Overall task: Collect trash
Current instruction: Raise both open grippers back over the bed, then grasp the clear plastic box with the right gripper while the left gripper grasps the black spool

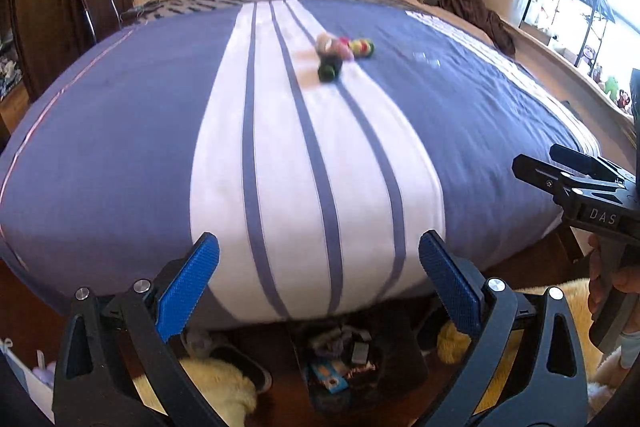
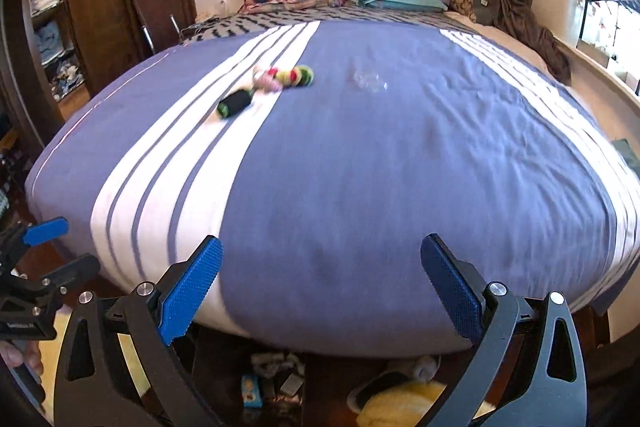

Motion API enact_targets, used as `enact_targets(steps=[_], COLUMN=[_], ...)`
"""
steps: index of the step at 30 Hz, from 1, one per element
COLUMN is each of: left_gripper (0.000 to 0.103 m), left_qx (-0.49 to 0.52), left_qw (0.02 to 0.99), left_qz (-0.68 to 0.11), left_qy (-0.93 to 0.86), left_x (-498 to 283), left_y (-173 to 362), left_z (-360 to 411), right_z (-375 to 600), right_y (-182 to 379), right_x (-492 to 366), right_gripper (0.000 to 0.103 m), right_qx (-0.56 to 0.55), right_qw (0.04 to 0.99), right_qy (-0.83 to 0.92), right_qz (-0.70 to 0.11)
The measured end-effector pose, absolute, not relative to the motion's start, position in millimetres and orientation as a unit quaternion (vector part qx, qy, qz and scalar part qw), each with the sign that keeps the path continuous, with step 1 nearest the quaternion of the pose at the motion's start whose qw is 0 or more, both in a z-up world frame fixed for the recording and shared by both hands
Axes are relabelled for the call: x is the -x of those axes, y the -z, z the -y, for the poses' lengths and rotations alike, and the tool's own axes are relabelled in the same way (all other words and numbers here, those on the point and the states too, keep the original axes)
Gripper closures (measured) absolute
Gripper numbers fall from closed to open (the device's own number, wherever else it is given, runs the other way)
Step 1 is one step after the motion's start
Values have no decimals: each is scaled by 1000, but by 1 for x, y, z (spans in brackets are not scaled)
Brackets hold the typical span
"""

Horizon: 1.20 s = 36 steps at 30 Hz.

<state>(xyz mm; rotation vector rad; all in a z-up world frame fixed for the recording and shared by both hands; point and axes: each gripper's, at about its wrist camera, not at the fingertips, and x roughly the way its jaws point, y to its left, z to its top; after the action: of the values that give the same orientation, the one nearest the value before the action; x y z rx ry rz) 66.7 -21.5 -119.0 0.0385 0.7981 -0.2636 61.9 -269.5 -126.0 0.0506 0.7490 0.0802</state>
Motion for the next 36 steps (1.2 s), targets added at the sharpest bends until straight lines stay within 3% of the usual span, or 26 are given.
enact_targets(steps=[18, 22, 28, 32, 36], left_gripper=[9, 19, 38, 52, 63], left_qx=[-28, -35, -31, -28, -27], left_qw=[914, 909, 897, 888, 888], left_qz=[-381, -388, -411, -427, -427], left_qy=[141, 147, 160, 169, 170], left_x=[-210, -239, -273, -290, -299], left_y=[115, 121, 136, 144, 147], left_z=[51, 62, 75, 82, 84], right_z=[294, 300, 306, 308, 307], right_y=[123, 130, 145, 152, 154], right_x=[-211, -246, -288, -307, -319], right_gripper=[4, 5, 22, 25, 38], right_qx=[-14, -14, -21, -22, -17], right_qw=[926, 922, 910, 903, 901], right_qy=[-1, 5, 4, 7, 10], right_qz=[-376, -386, -415, -430, -434])
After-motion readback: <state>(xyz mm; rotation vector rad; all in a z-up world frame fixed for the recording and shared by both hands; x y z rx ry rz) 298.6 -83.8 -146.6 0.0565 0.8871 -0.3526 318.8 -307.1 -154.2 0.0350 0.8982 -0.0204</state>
